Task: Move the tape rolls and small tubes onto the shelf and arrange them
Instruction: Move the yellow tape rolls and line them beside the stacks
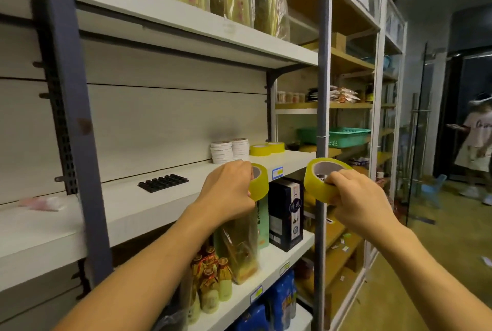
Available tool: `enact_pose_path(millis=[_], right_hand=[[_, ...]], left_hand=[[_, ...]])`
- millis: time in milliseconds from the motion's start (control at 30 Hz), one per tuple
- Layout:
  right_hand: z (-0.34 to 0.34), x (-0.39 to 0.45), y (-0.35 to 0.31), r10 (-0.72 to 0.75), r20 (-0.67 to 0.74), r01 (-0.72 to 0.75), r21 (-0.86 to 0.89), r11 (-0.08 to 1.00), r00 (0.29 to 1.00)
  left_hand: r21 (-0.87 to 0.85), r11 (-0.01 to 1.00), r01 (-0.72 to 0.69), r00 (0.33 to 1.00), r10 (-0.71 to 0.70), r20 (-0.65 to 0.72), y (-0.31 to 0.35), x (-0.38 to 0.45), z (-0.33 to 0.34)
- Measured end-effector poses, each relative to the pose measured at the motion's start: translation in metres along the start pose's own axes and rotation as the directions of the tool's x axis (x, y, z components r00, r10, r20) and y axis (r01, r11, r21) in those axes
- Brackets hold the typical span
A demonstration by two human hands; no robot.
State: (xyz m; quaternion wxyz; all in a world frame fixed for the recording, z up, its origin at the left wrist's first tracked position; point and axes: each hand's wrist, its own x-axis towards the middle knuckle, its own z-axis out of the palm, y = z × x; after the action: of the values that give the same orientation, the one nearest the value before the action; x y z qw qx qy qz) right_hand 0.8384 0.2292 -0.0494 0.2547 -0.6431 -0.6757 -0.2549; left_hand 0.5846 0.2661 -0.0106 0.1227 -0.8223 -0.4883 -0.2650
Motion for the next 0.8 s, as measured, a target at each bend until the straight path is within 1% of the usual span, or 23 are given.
enact_pose_path(millis=[300, 533, 667, 800], right_hand=[[0.051, 0.059, 0.035, -0.044, 0.029, 0.044, 0.024, 0.999, 0.999], [0.097, 0.129, 0.078, -0.113, -0.006, 0.114, 0.061, 0.992, 0.994], [0.123, 0.17, 0.107, -0.123, -0.039, 0.125, 0.052, 0.991, 0.992], [0.146, 0.2, 0.132, -0.127, -0.083, 0.135, 0.098, 0.986, 0.988]], left_hand=[[0.023, 0.999, 0.026, 0.999, -0.025, -0.035, -0.004, 0.074, 0.045], [0.004, 0.998, 0.061, 0.995, -0.06, -0.077, -0.007, 0.154, 0.087], [0.038, 0.998, 0.055, 0.993, -0.051, -0.103, -0.01, 0.202, 0.106], [0.071, 0.996, 0.056, 0.993, -0.048, -0.11, -0.012, 0.243, 0.126]])
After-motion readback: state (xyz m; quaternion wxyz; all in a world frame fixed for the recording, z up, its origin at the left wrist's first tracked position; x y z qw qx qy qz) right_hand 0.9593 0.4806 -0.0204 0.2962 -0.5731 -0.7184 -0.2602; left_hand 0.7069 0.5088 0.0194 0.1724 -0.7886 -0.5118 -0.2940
